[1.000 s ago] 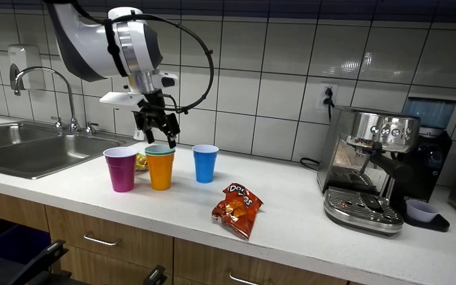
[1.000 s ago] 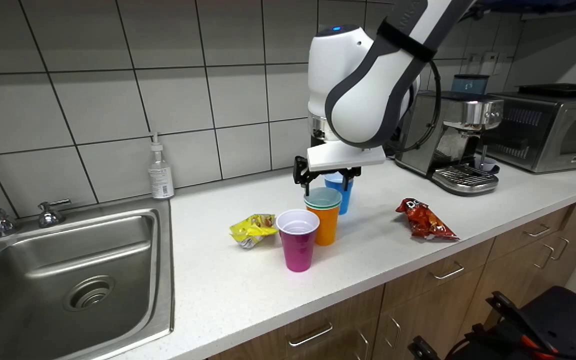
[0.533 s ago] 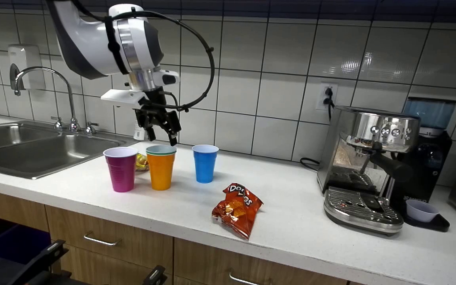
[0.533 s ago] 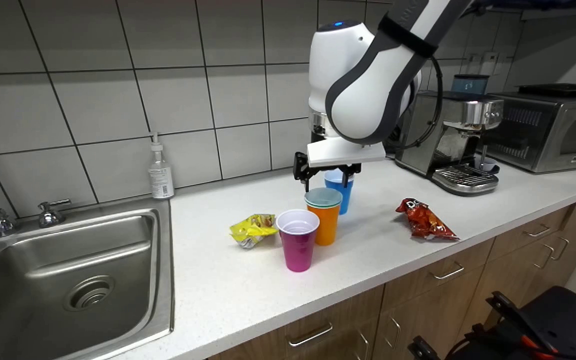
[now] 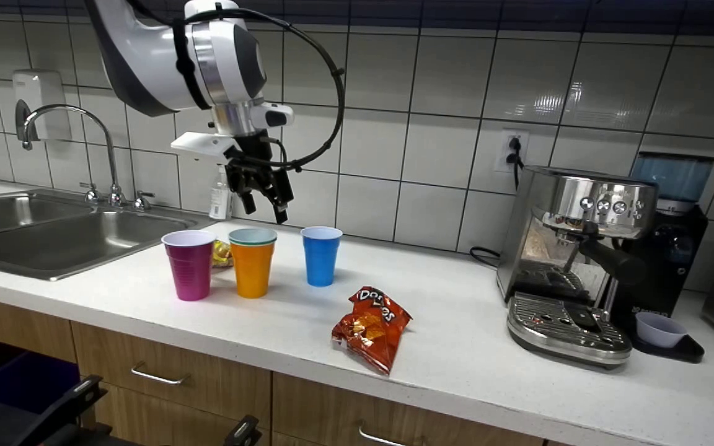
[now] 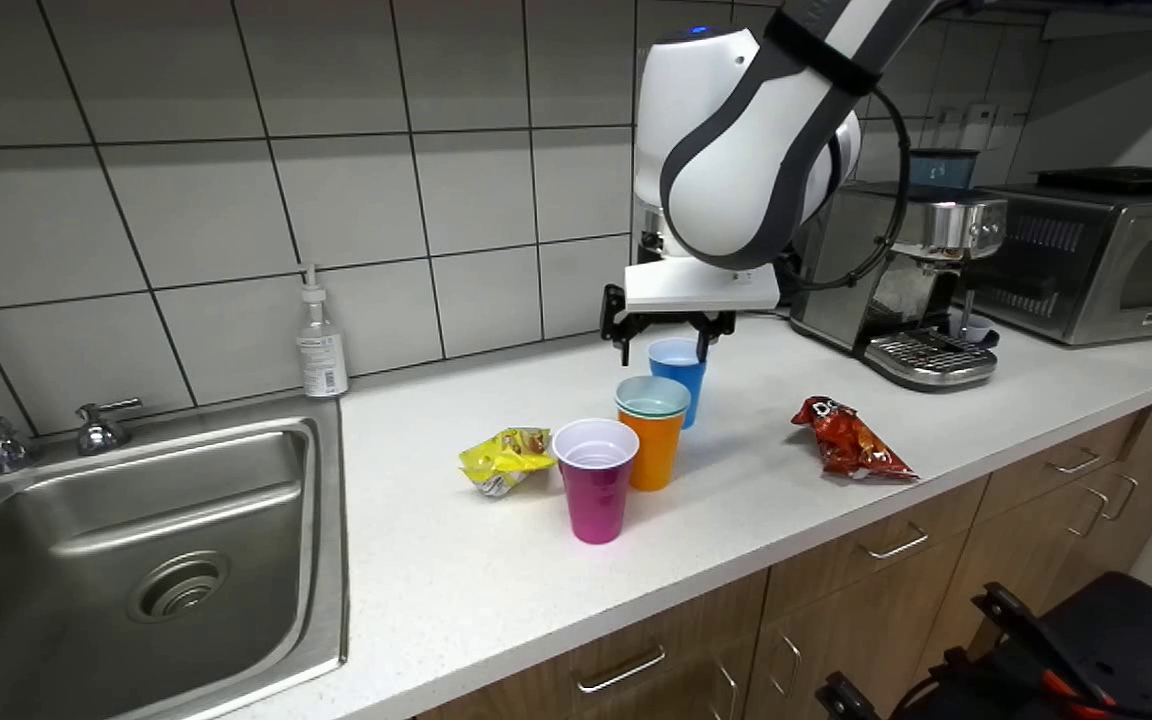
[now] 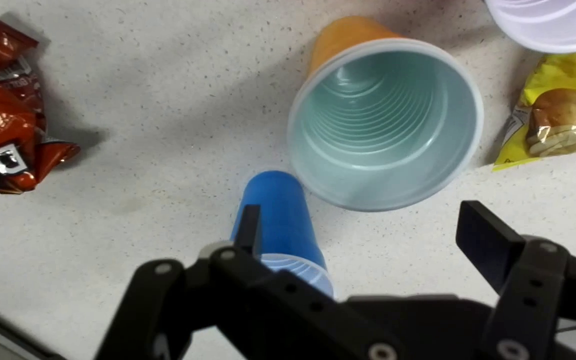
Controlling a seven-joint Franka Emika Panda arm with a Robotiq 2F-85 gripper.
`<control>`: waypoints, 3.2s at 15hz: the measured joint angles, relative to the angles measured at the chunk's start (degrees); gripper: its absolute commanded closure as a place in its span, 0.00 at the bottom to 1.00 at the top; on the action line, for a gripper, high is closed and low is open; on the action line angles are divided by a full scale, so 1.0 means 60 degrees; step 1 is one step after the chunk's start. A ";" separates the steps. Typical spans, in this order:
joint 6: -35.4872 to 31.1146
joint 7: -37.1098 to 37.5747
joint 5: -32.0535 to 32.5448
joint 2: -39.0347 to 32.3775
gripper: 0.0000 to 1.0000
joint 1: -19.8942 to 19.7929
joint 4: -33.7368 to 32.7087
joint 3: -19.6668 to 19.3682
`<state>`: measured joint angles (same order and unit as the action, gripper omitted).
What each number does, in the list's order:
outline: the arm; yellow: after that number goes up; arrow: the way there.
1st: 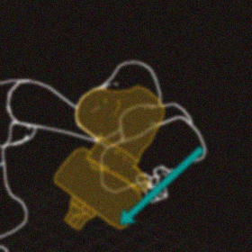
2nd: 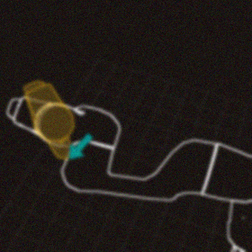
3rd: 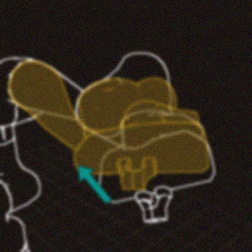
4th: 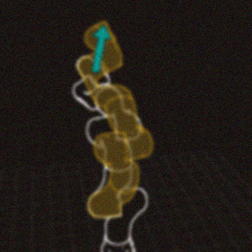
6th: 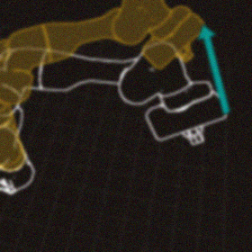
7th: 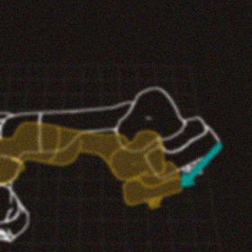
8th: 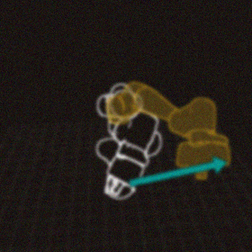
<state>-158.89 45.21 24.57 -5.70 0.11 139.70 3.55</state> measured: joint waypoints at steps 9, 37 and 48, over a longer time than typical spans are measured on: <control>0.0001 -0.0080 -0.0403 0.0085 0.00 0.0102 0.0042 -0.0316; -0.0140 0.1803 0.0823 -0.1358 0.00 0.0136 -0.1583 -0.0868; 0.0843 0.1454 -0.0631 -0.2453 0.00 0.0998 -0.3053 -0.1381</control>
<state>-153.84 53.93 20.79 -20.42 6.10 121.38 -4.74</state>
